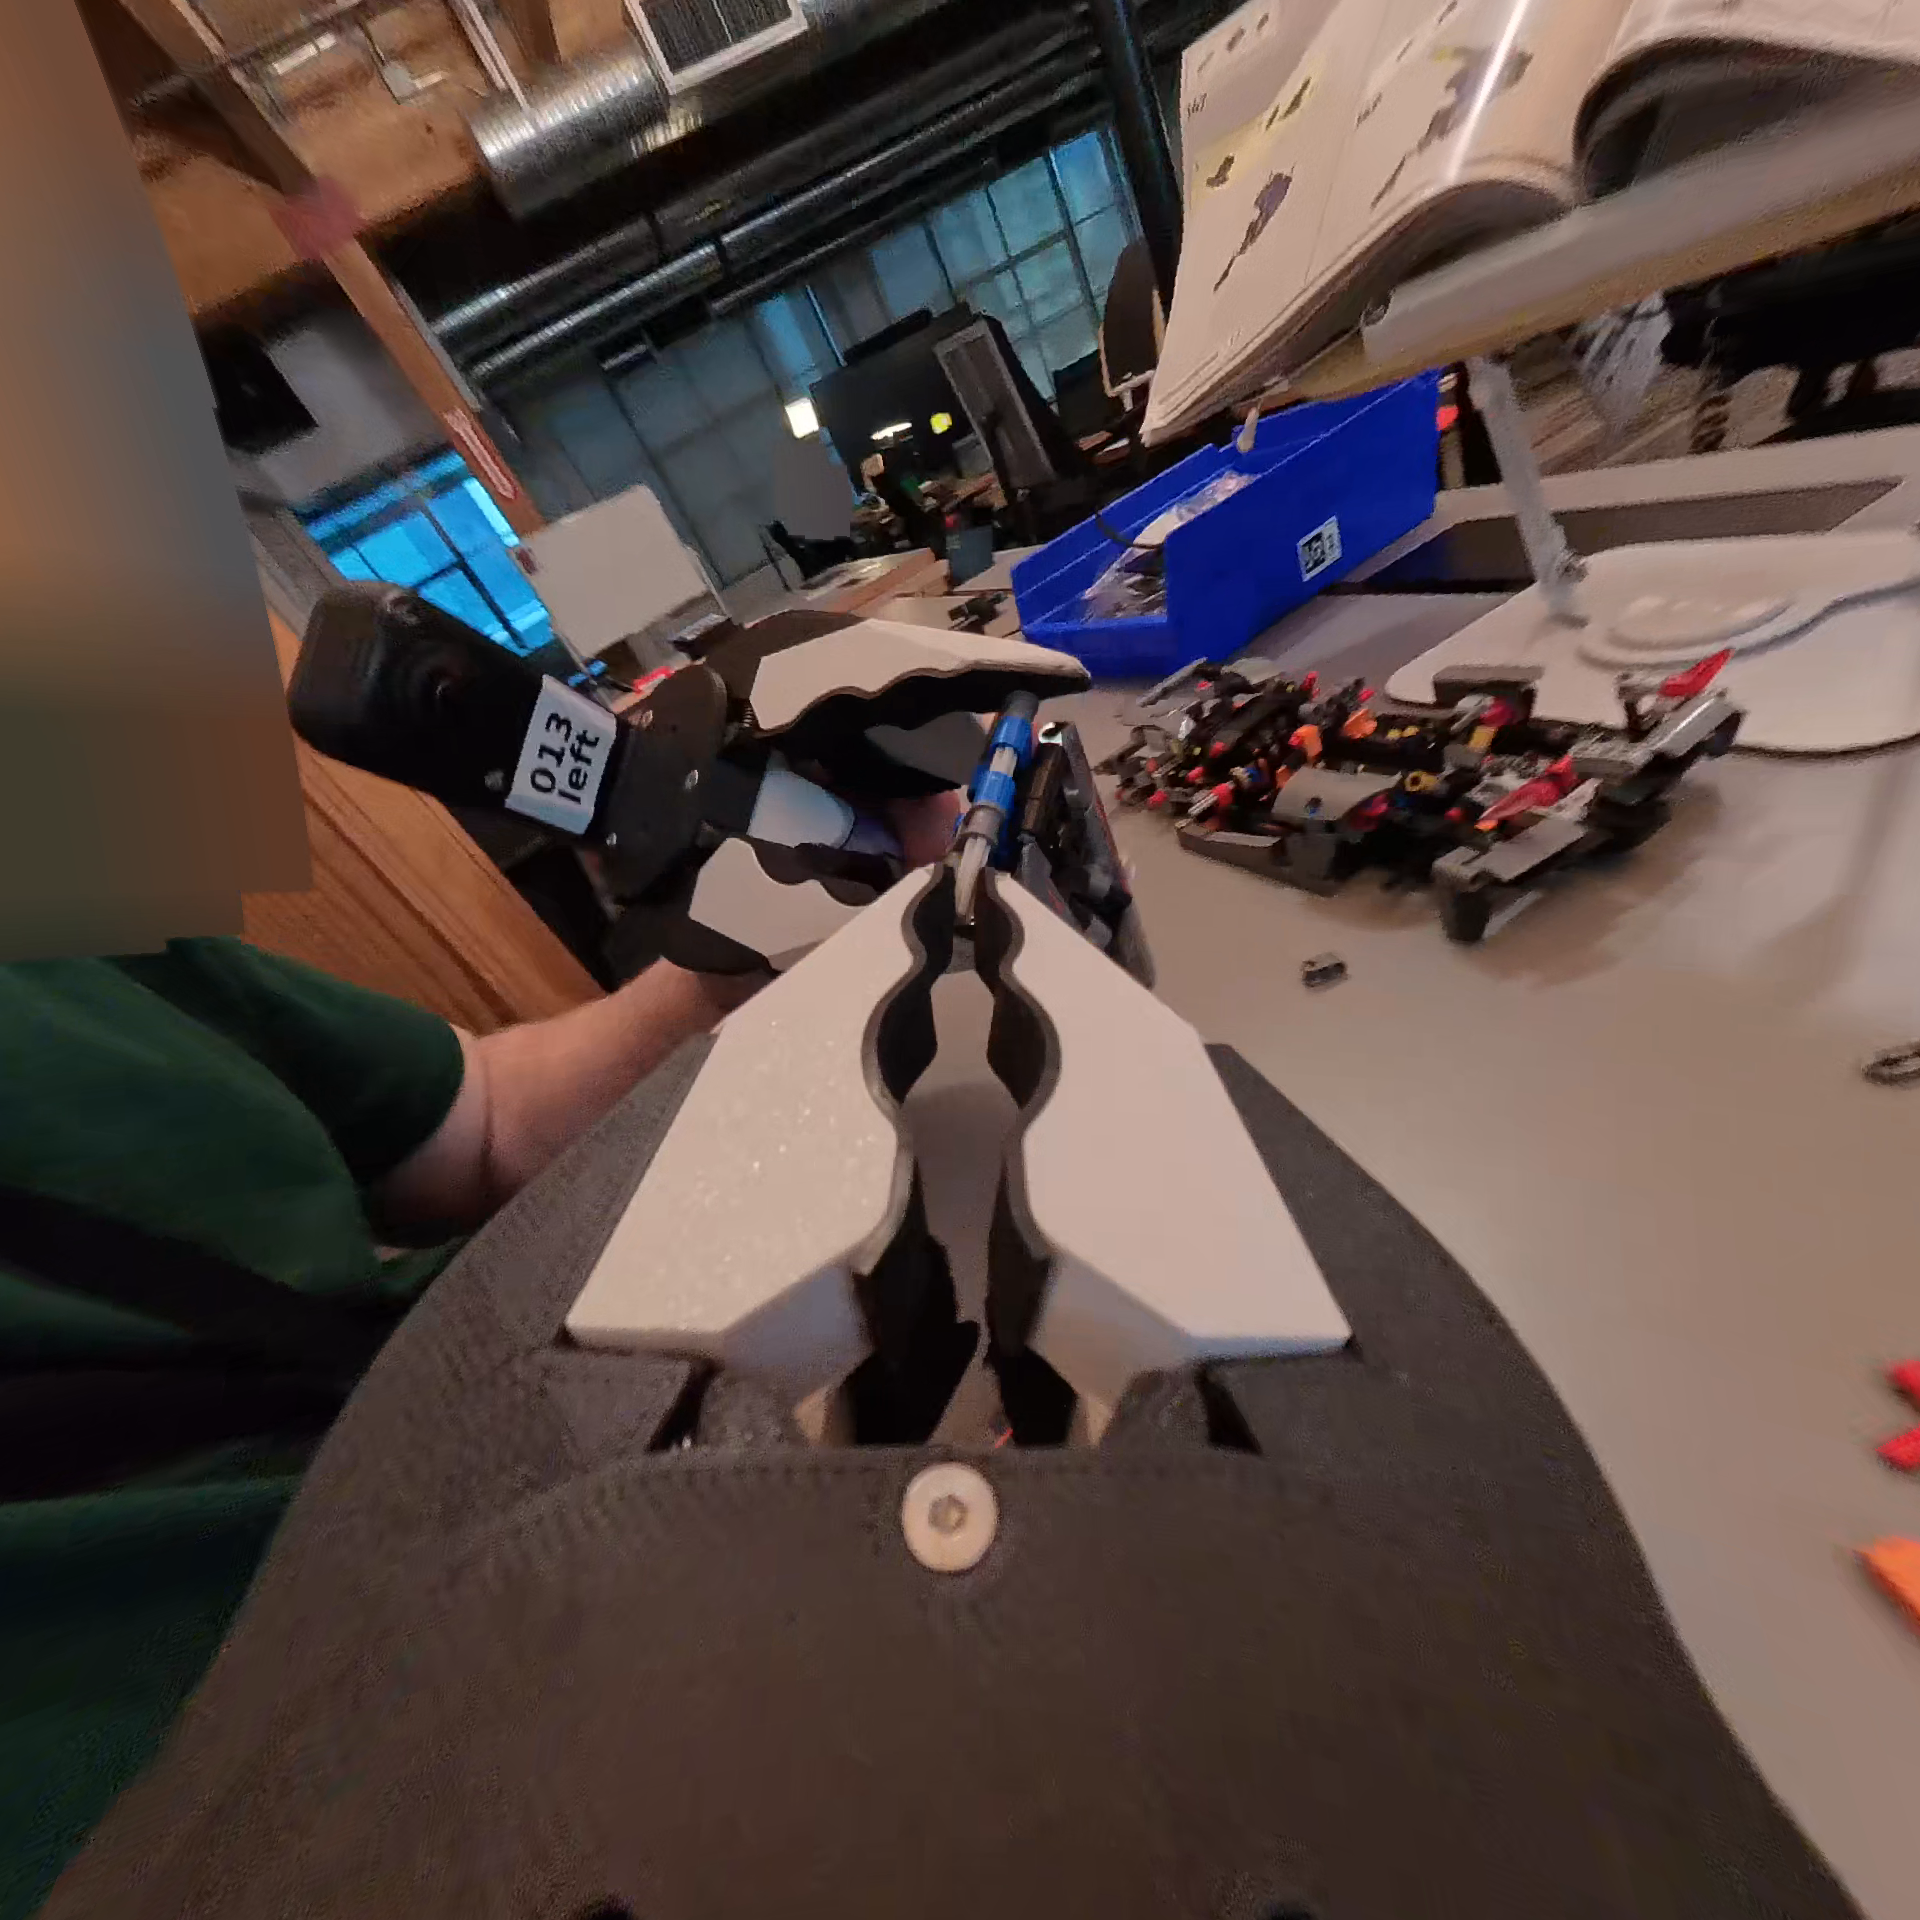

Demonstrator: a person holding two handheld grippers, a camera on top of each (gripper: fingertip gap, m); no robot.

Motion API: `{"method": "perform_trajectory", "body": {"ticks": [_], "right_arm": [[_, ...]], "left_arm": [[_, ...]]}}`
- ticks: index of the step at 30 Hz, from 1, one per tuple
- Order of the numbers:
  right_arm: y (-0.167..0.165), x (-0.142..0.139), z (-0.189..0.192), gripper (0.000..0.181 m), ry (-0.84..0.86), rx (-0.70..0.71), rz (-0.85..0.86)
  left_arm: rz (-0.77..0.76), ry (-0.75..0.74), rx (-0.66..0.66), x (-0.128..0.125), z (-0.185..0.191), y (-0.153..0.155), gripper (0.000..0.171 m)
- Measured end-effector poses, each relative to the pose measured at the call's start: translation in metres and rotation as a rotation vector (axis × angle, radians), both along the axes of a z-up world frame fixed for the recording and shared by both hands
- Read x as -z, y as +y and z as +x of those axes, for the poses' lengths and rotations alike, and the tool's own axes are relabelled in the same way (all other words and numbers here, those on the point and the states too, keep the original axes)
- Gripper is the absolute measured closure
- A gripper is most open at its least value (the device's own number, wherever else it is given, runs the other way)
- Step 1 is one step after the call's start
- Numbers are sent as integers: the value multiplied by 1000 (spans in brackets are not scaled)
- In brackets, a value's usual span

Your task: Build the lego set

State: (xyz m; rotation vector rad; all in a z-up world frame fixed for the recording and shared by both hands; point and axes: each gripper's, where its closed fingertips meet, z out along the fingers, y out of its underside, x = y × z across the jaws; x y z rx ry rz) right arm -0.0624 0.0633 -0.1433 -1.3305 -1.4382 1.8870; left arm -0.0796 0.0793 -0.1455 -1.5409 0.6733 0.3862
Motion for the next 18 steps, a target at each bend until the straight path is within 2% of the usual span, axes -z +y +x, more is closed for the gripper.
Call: {"method": "perform_trajectory", "body": {"ticks": [4,6,7,9,10,11,13,15,18], "right_arm": [[3,2,1,179,-3,92,276],[5,7,1,180,-10,181,638],[6,6,2,180,-6,198,743],[7,6,3,180,-2,223,843],[6,5,3,180,0,225,833],[5,5,3,180,1,199,715],[3,3,6,179,-11,102,323],[3,6,6,179,-22,43,38],[2,11,4,178,-55,-25,-153]], "left_arm": [[-13,-61,19,0,2,2,119],[-34,-73,23,4,2,3,118],[-41,-104,31,5,2,4,118],[-45,-130,44,4,3,4,119],[-46,-132,44,4,3,5,118],[-39,-132,52,3,3,3,119],[-21,-80,40,0,5,2,118],[-12,-4,24,2,5,2,118],[-5,86,-3,7,3,1,117]]}}
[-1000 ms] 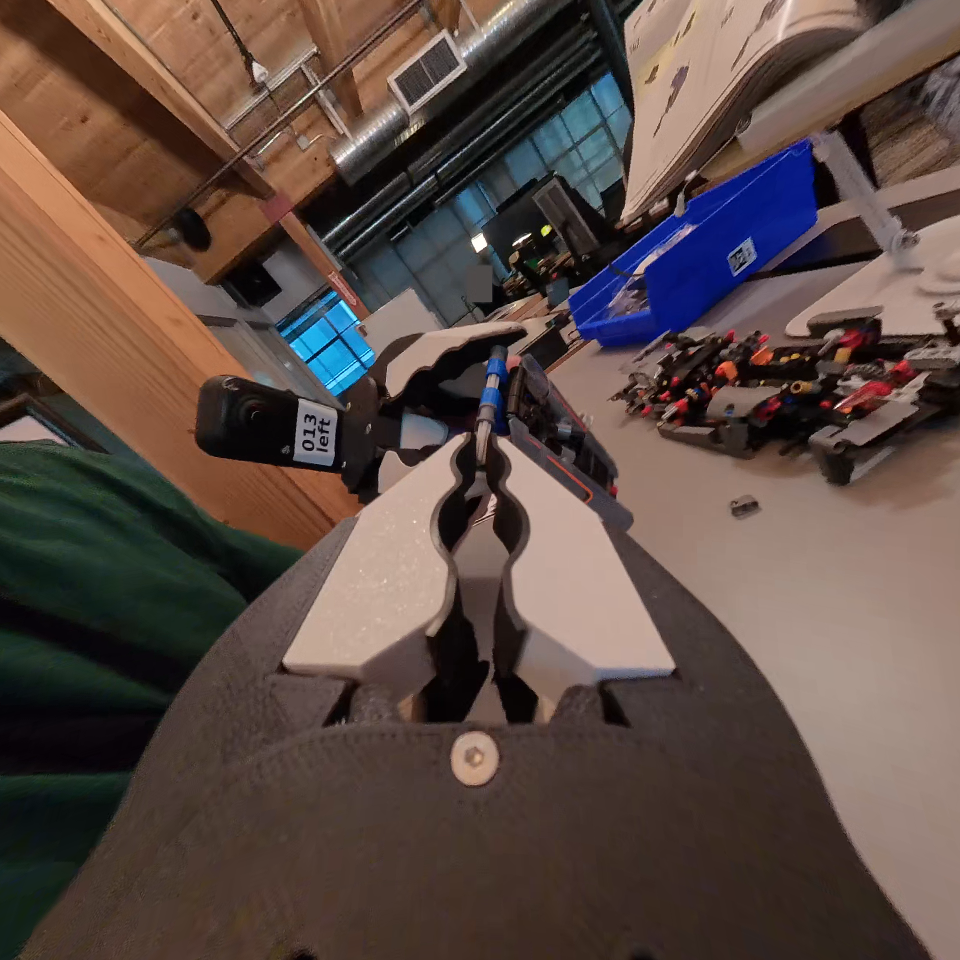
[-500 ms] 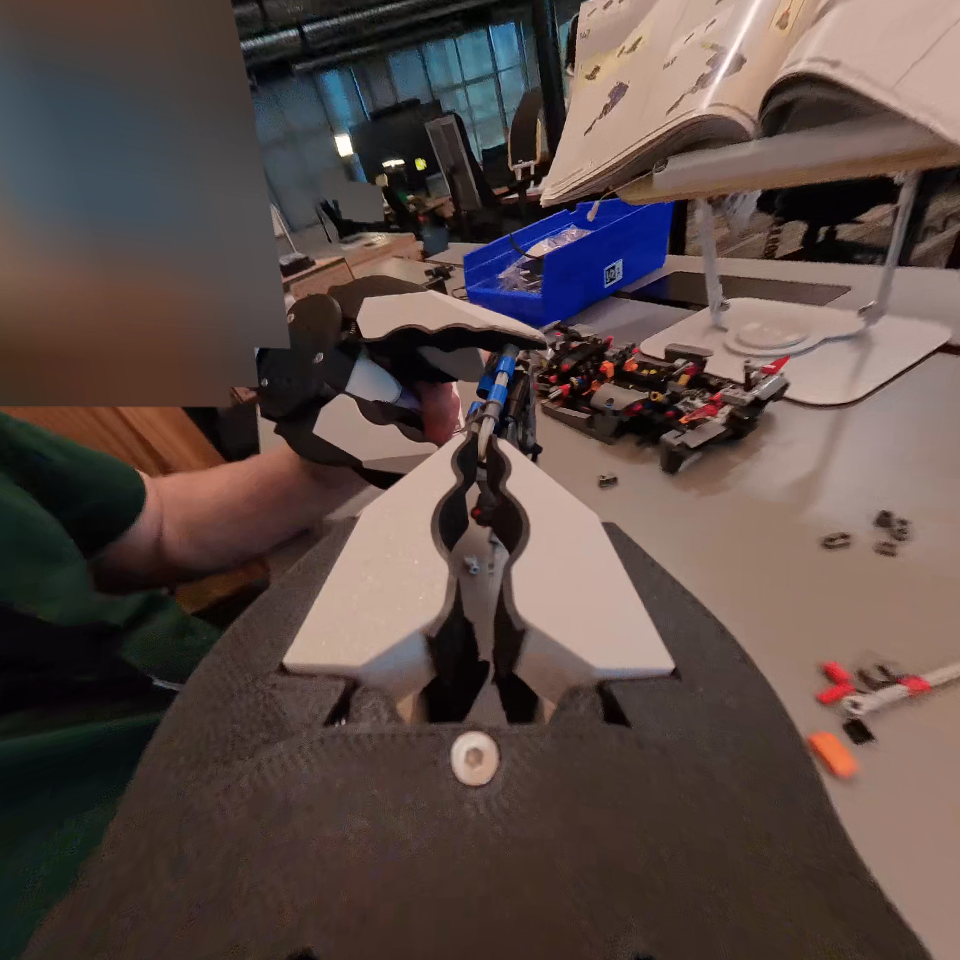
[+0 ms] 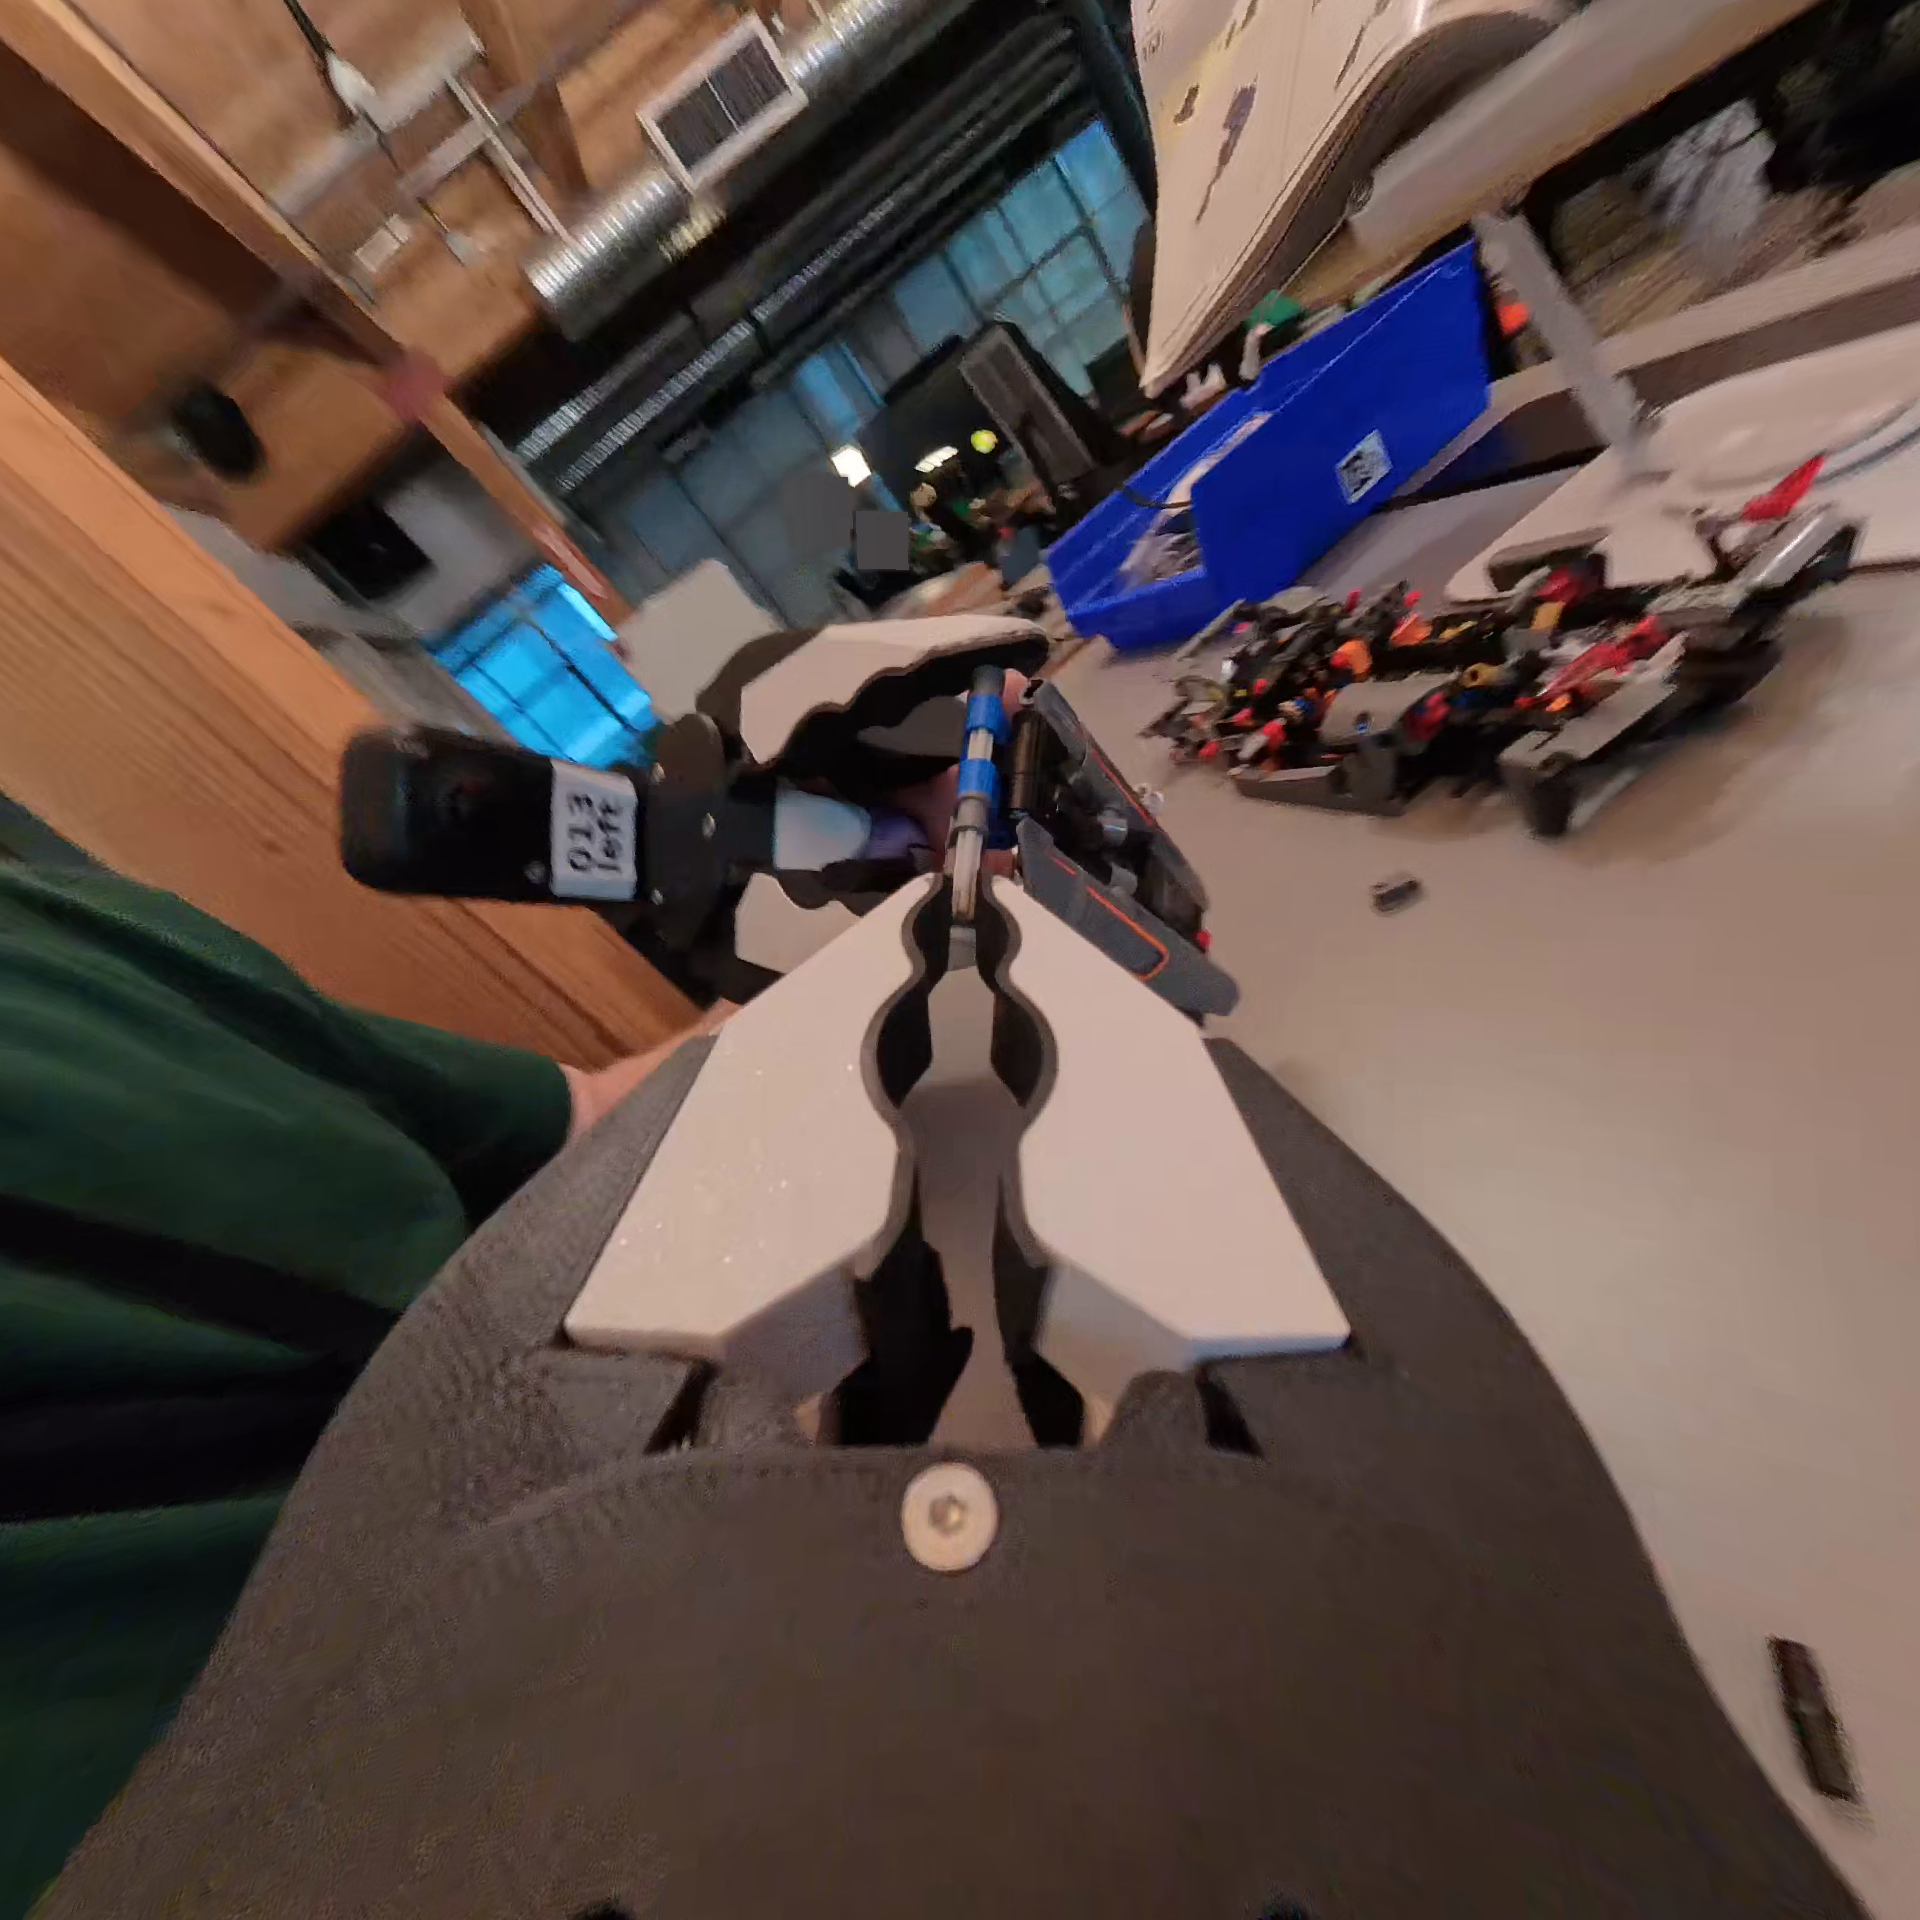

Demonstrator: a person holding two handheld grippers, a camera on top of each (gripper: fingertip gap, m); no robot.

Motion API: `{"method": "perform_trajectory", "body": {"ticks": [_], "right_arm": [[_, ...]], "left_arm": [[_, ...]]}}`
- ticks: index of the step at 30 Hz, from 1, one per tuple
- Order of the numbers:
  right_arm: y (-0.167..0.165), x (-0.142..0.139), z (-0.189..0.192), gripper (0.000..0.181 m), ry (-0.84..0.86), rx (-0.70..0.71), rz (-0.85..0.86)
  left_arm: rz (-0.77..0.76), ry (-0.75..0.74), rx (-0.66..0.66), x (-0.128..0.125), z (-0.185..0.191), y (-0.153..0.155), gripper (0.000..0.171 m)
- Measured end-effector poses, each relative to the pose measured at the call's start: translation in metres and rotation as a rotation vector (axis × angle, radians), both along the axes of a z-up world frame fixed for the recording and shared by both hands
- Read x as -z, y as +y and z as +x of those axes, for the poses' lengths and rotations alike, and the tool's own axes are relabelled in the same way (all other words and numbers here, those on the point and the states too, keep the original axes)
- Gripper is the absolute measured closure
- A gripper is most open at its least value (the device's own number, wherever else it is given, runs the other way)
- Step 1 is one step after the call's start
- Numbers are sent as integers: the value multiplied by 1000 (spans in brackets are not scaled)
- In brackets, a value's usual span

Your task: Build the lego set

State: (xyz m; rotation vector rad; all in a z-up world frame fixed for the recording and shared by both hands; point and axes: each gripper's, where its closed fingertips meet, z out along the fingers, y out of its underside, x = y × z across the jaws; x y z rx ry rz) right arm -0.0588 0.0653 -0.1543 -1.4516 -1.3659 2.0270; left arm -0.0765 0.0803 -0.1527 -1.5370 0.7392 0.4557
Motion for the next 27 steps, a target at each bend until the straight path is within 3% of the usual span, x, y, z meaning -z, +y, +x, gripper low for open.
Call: {"method": "perform_trajectory", "body": {"ticks": [9,14,17,22,27], "right_arm": [[-3,3,-4,179,-16,-45,-146],[-4,3,-3,179,-10,-47,41],[-3,3,-2,179,-10,-97,254],[-7,-3,0,179,21,-219,512],[-16,-2,1,179,25,-317,676]], "left_arm": [[40,154,-25,2,6,-1,117],[32,122,-5,2,6,-3,115],[-12,4,39,-5,3,-9,103],[-96,-88,98,-23,-2,-25,122],[-232,-18,143,-13,5,-33,141]]}}
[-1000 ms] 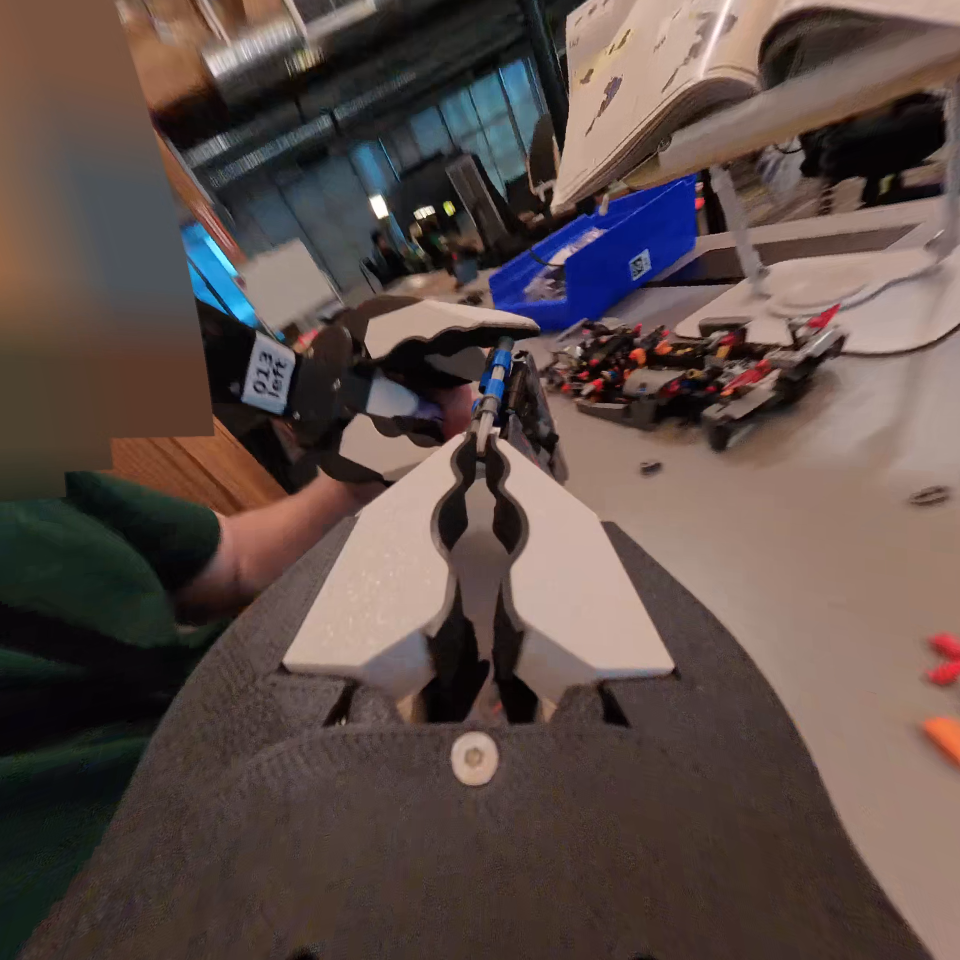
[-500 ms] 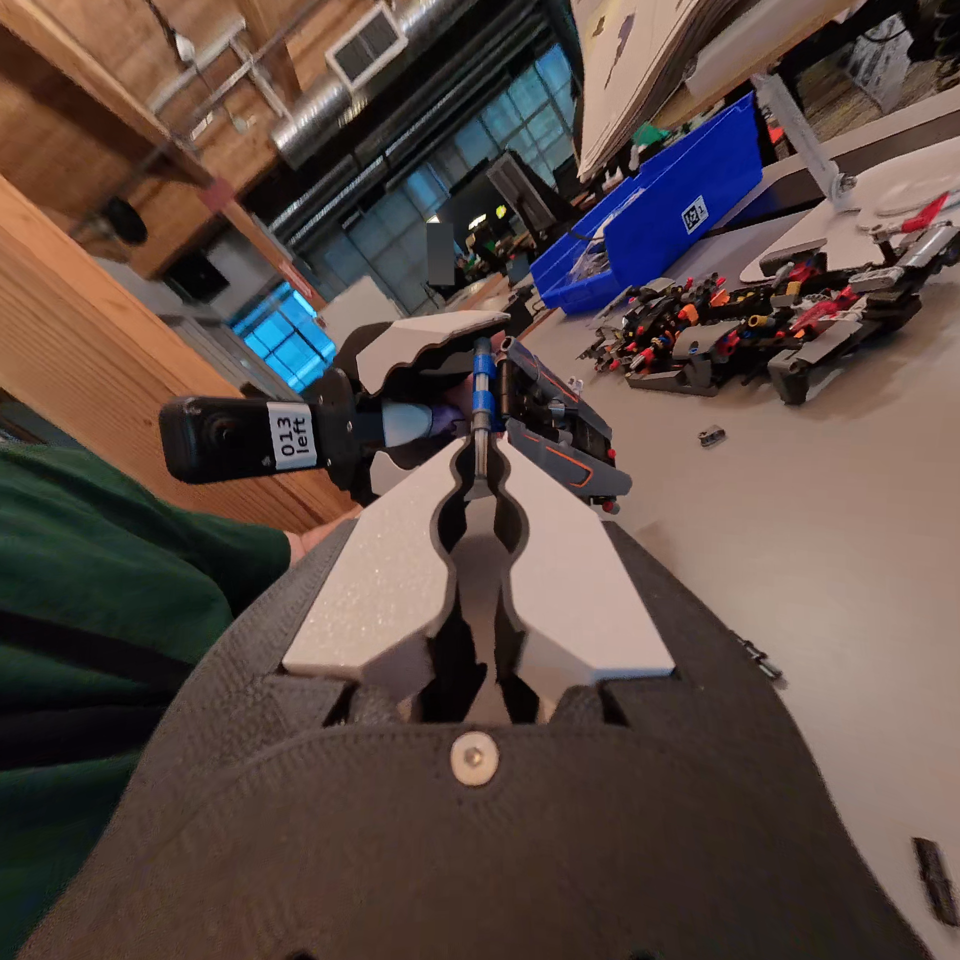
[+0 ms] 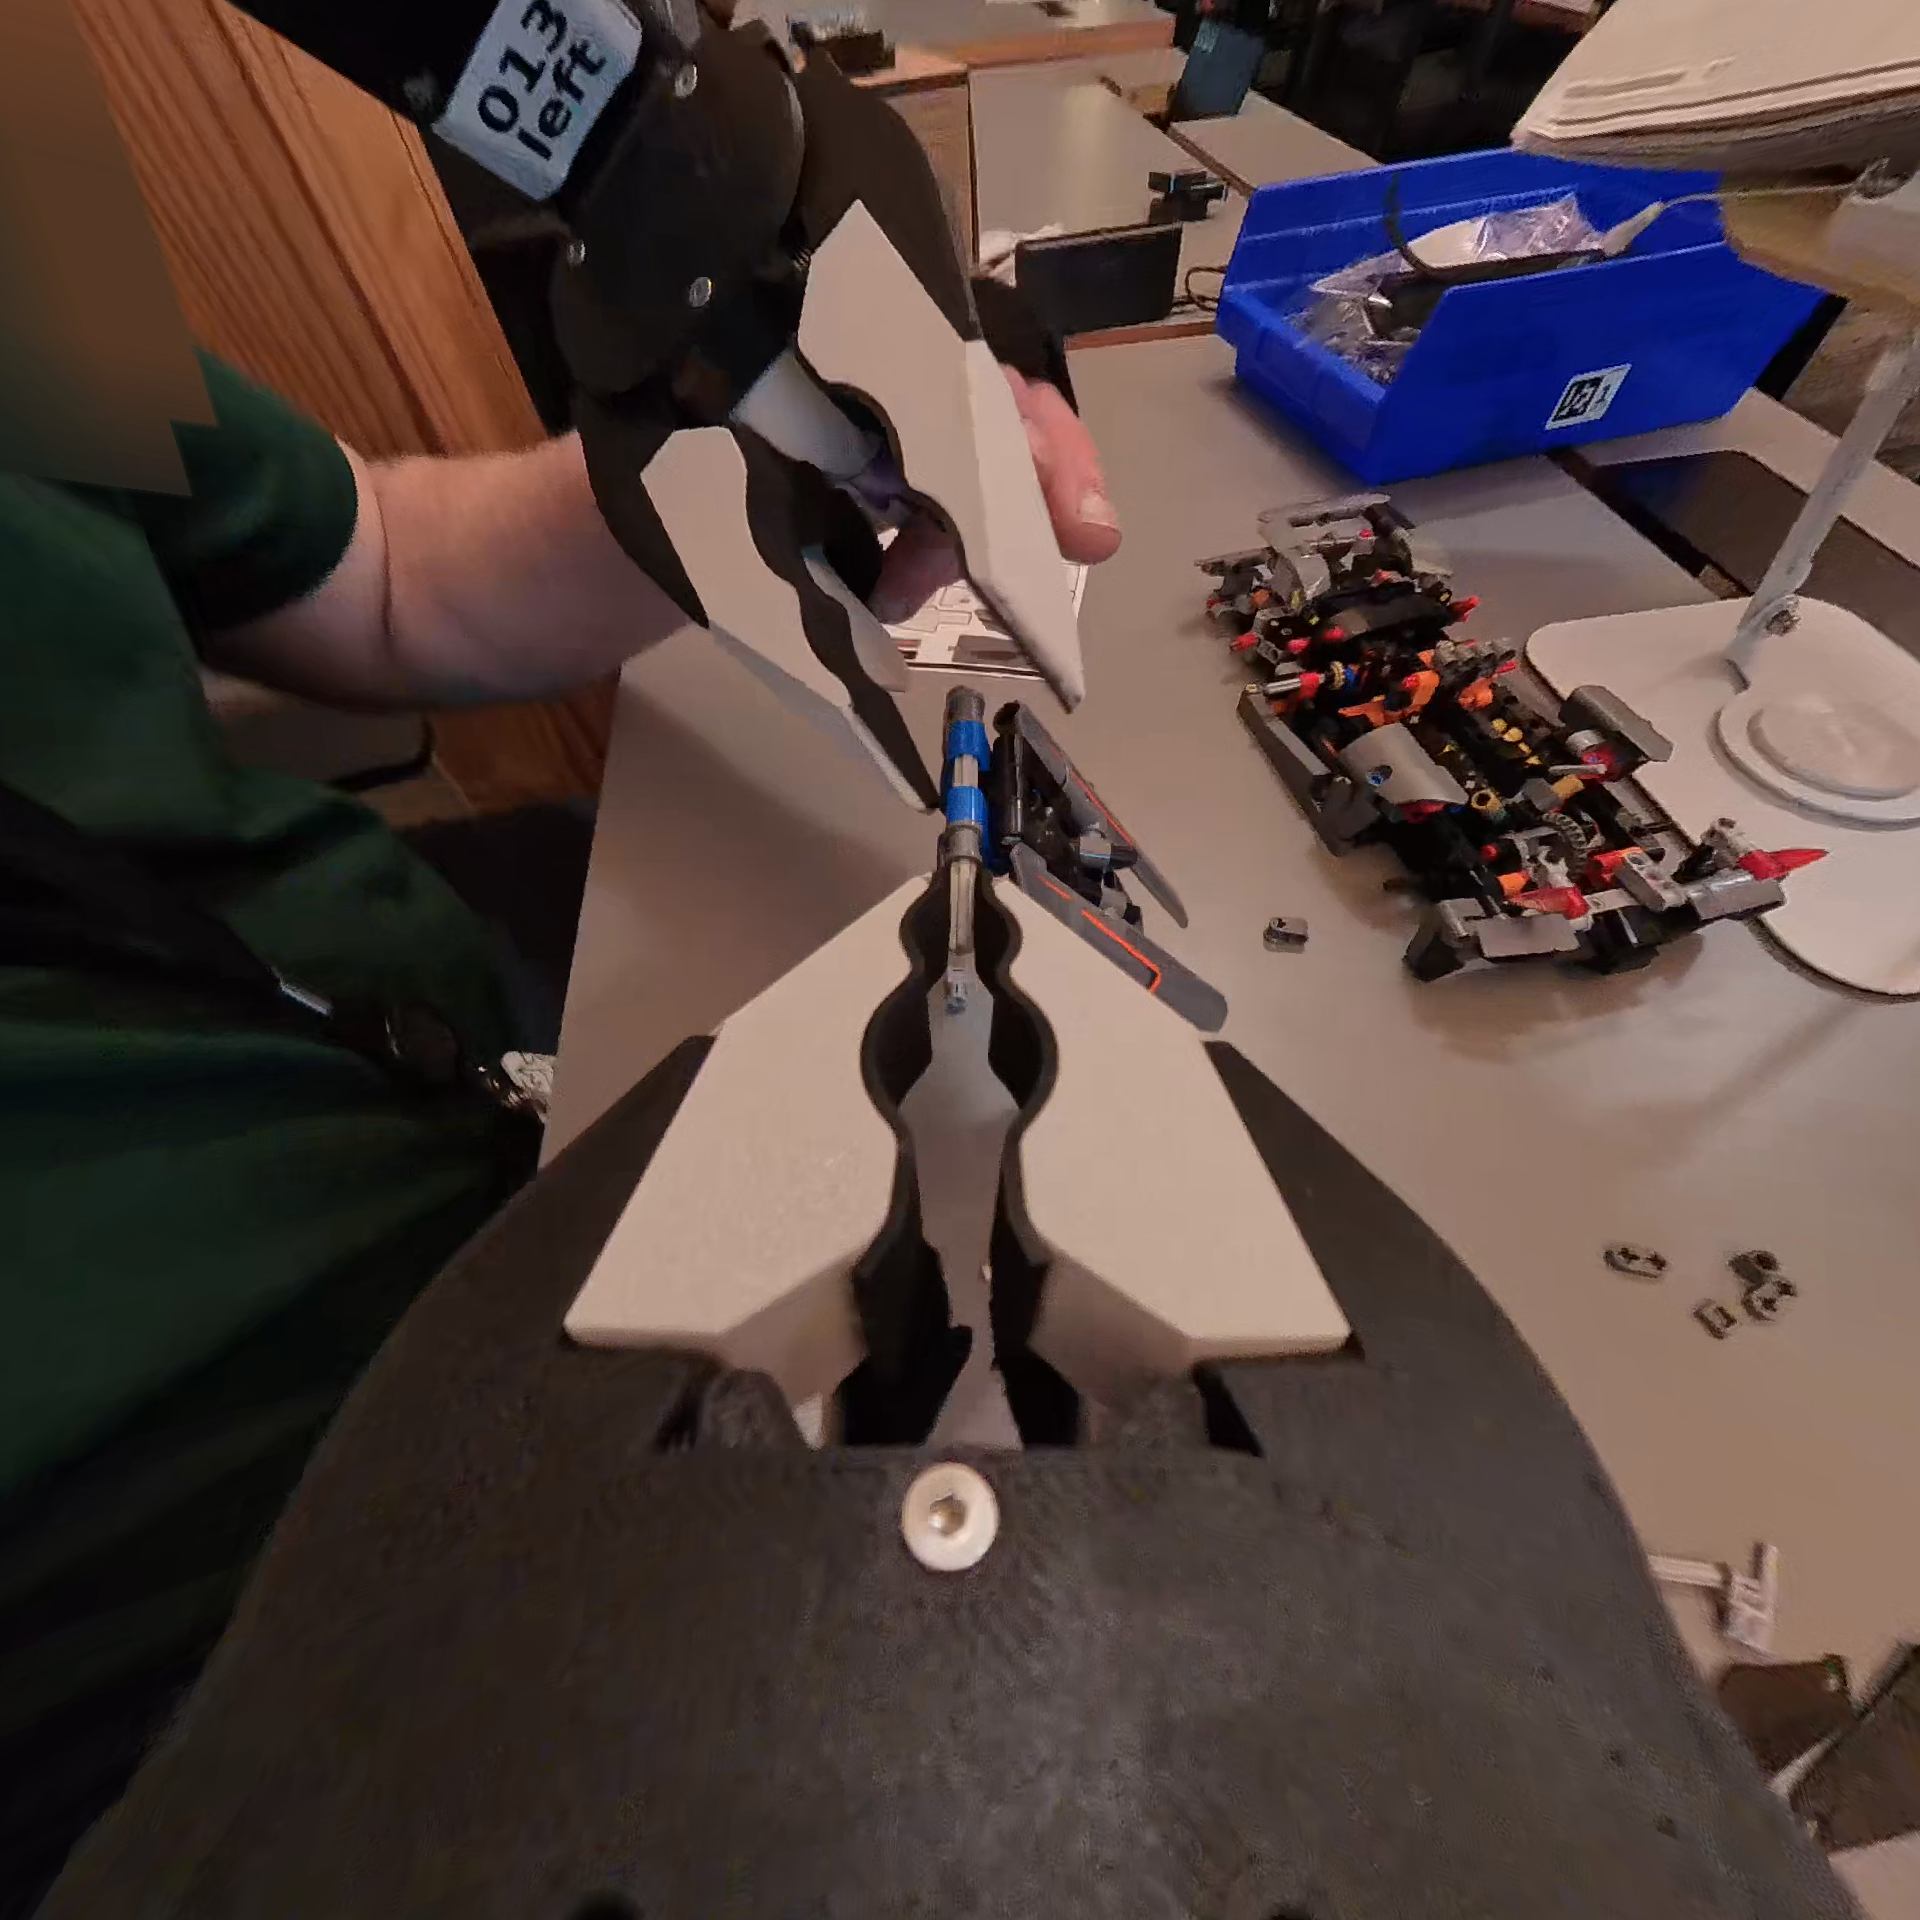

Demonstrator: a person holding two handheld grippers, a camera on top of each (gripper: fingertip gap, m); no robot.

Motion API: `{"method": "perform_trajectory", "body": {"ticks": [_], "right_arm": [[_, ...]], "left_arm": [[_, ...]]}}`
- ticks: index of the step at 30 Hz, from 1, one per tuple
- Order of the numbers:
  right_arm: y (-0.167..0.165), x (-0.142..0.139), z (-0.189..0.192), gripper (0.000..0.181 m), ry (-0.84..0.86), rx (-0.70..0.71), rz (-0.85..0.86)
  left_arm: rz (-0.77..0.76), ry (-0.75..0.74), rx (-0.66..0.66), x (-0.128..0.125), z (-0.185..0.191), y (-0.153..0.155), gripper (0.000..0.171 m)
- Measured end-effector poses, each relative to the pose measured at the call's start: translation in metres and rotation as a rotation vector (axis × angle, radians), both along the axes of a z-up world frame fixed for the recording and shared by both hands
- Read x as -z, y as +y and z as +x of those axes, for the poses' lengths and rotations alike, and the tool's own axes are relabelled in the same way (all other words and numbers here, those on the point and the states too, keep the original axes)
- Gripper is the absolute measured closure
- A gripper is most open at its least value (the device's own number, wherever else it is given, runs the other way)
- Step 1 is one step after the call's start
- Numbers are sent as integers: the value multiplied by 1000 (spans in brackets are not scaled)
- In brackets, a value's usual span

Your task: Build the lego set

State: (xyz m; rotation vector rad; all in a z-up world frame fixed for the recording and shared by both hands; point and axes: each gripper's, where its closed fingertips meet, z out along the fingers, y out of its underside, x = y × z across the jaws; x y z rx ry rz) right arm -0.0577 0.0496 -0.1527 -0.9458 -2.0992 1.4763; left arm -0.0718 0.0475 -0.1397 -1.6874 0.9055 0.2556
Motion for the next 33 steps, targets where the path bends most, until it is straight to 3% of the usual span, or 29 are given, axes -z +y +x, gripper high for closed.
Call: {"method": "perform_trajectory", "body": {"ticks": [5,10,21,33], "right_arm": [[-5,7,-3,179,25,-17,112],[-3,12,-9,179,46,18,123],[1,13,-13,176,55,131,-224],[7,9,-7,176,49,108,-313]], "left_arm": [[-81,13,28,18,4,-4,160],[-78,1,2,26,0,-3,162],[-17,-30,-29,35,-1,-2,168],[3,-59,19,33,6,-2,169]]}}
